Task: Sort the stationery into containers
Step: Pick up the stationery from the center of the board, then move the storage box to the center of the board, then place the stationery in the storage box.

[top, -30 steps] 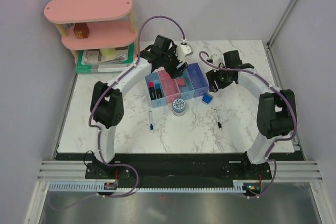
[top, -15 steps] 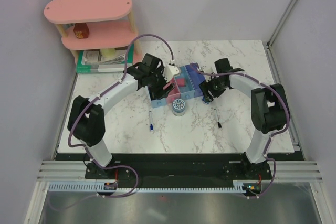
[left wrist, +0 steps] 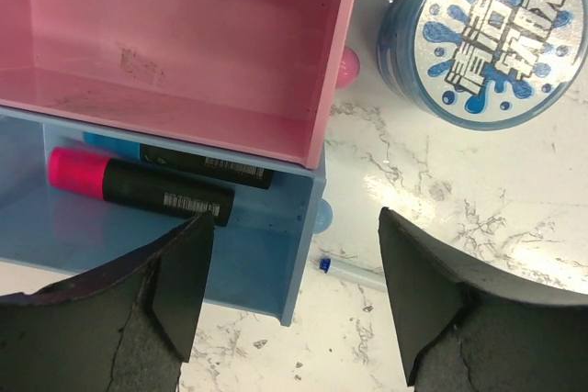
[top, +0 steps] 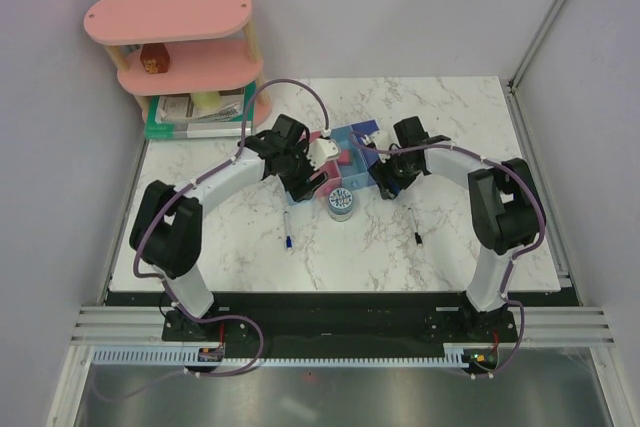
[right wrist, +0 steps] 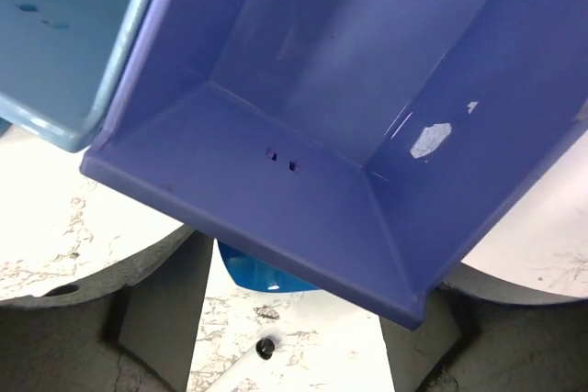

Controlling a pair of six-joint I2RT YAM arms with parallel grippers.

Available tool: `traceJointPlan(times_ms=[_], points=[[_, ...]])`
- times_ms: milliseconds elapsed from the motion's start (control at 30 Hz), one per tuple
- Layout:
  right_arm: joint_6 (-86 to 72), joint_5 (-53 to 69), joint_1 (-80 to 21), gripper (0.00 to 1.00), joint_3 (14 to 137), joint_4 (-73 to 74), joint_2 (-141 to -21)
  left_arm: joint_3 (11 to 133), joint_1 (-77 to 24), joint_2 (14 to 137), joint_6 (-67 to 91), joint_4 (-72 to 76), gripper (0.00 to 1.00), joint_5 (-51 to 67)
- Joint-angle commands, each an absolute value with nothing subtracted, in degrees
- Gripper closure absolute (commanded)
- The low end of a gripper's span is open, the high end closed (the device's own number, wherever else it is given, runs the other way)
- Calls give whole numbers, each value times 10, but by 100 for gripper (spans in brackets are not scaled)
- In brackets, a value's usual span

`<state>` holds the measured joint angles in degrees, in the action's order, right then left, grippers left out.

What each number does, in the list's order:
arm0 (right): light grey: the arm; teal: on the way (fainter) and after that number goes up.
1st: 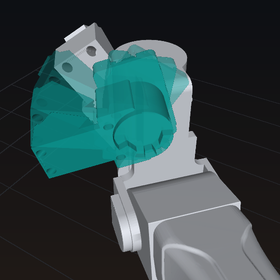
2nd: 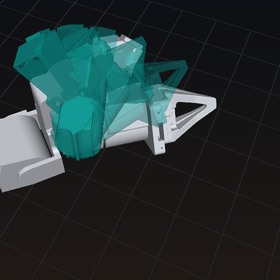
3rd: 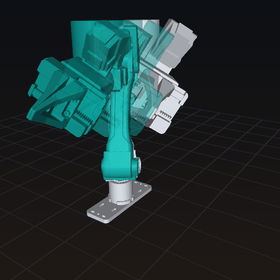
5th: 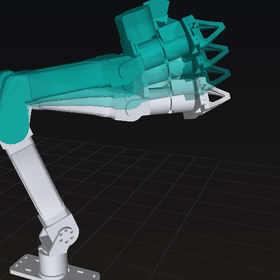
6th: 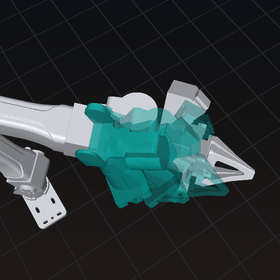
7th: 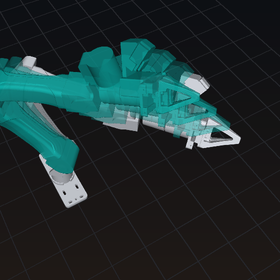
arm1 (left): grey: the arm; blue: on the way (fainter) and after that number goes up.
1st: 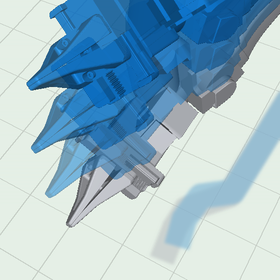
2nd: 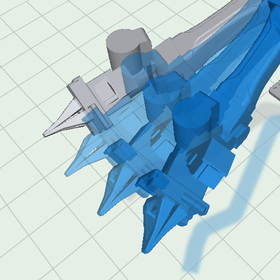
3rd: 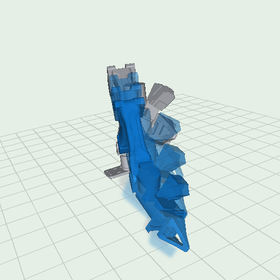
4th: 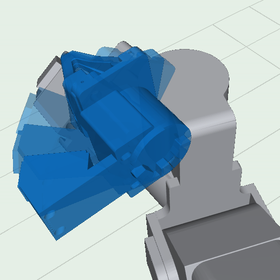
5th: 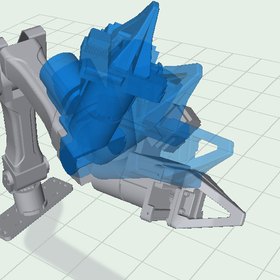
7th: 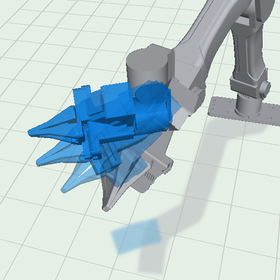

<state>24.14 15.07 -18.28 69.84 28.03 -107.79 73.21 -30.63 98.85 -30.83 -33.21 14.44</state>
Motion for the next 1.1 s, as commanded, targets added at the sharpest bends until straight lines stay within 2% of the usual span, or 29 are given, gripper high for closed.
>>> traceJointPlan(times_ms=[0, 333, 533, 833, 1067], points=[[263, 133, -200, 26, 673, 268, -1079, 729, -306, 1002, -301, -301, 21, 122], [265, 109, -200, 37, 666, 277, -1048, 748, -305, 1033, -289, -267, 22, 76], [260, 100, -200, 39, 671, 309, -999, 776, -301, 1046, -273, -261, 22, 68], [256, 115, -200, 38, 724, 373, -904, 789, -301, 987, -247, -262, 21, 98], [222, 139, -204, 39, 838, 357, -970, 774, -301, 955, -269, -274, 20, 72]])
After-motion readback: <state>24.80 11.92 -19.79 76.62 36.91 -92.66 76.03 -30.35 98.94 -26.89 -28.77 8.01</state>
